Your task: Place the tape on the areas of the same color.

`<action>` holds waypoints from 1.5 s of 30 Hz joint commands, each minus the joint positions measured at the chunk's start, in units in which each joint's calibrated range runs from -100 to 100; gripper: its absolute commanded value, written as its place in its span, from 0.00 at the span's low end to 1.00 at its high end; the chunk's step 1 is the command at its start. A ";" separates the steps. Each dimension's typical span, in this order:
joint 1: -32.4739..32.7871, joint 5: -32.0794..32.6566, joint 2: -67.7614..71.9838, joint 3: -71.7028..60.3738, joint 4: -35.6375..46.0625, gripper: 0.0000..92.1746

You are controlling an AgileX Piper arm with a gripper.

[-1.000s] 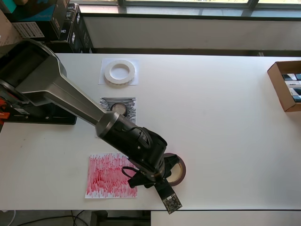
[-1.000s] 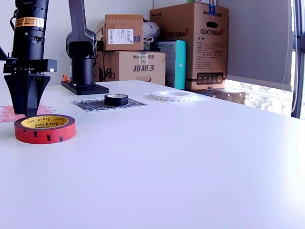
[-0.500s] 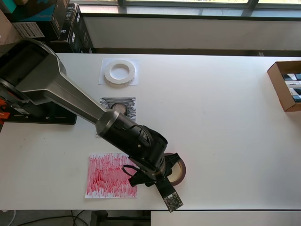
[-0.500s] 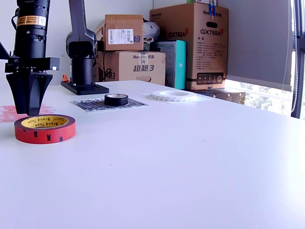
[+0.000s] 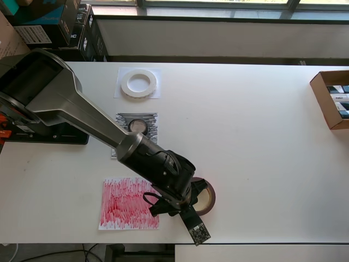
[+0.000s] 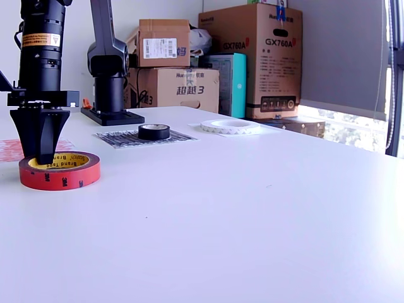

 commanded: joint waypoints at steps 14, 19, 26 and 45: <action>0.06 -5.25 -1.90 -0.78 -2.44 0.00; -1.13 -9.34 -7.14 3.31 -6.52 0.00; -2.71 -13.11 -16.87 21.58 -17.29 0.00; -7.05 -19.66 -30.90 45.48 -27.64 0.00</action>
